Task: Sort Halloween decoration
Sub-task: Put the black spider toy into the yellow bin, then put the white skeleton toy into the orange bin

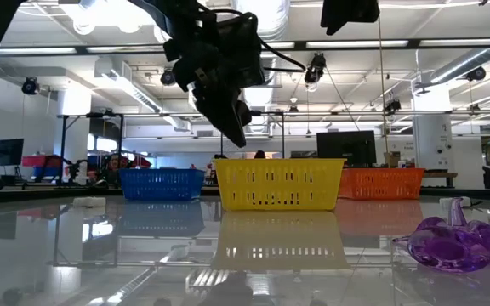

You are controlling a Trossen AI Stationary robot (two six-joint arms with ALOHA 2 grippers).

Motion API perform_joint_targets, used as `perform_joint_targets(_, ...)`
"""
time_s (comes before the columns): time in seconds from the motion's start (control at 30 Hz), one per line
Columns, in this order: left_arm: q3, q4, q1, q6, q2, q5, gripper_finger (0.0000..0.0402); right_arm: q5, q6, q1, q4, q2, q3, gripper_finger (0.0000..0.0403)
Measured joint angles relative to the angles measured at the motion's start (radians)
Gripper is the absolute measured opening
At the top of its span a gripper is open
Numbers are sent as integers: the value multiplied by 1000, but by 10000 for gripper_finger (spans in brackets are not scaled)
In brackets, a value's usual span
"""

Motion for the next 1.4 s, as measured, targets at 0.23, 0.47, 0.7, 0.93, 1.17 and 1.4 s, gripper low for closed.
perform_joint_targets(0.23,40,-45,0,32,0,-4,60,0,10,0,-8,1,0,98)
perform_joint_targets(0.47,139,-280,0,96,-3,-107,84,-1,-15,16,-222,-1,-4,98)
perform_joint_targets(0.7,232,-423,5,127,-21,-114,82,-3,-90,46,-216,-32,-104,98)
perform_joint_targets(0.93,248,-492,26,141,-89,-116,82,-1,-77,50,-202,-37,-260,98)
perform_joint_targets(1.17,248,-567,54,137,-158,-187,82,24,-45,50,-53,-32,-410,98)
perform_joint_targets(1.4,248,-672,74,132,-230,-276,81,42,-44,50,32,-33,-505,98)
